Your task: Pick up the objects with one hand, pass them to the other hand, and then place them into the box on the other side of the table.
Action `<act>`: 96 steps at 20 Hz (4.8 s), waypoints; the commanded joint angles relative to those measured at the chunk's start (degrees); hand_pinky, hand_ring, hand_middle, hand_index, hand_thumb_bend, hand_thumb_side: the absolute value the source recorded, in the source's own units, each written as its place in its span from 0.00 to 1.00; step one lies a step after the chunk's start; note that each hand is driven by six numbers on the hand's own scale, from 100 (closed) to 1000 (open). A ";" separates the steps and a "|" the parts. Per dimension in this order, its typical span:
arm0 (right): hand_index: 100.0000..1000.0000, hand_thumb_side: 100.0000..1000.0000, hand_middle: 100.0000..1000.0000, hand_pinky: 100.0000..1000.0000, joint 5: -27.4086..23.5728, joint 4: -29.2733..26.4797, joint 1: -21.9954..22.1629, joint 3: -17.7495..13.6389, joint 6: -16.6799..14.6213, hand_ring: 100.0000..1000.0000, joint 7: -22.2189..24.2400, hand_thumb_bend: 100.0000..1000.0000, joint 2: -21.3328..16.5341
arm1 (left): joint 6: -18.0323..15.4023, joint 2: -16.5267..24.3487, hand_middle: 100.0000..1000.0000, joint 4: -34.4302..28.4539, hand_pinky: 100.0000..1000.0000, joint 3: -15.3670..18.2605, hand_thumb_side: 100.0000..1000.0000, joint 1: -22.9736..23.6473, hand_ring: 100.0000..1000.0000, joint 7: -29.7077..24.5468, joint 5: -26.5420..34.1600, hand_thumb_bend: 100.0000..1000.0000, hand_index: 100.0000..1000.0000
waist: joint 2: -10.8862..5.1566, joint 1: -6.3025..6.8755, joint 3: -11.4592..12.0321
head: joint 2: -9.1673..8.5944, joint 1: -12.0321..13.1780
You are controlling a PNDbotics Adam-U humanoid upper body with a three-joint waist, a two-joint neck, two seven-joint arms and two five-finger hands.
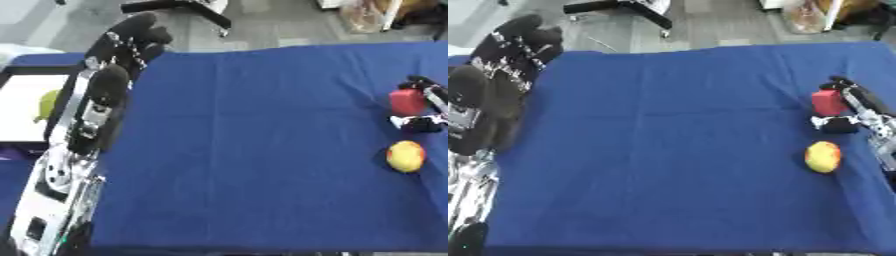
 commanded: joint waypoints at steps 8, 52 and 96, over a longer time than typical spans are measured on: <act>0.42 0.00 0.80 0.41 -3.26 -2.14 -0.20 -0.35 -1.52 0.77 -8.03 0.00 -1.18 | 0.23 -0.28 0.66 -1.11 0.94 -0.12 0.71 -0.34 0.90 0.23 -0.51 0.67 0.86 | -0.42 -0.21 -0.08 | -0.16 -0.27; 0.34 0.00 0.66 0.37 -36.68 -70.78 -4.72 15.01 5.32 0.68 17.07 0.00 4.21 | 5.07 -5.92 0.67 8.66 0.94 -10.27 0.65 -4.83 0.93 -4.75 -4.76 0.83 0.87 | -1.21 -2.44 0.13 | -0.16 0.25; 0.34 0.00 0.69 0.41 -28.12 -70.78 -1.48 18.51 2.81 0.71 25.73 0.00 7.93 | 2.38 -6.95 0.47 9.64 0.92 -11.10 0.47 -5.44 0.81 -8.66 -4.84 0.37 0.73 | -0.81 -2.42 -0.28 | -0.16 0.92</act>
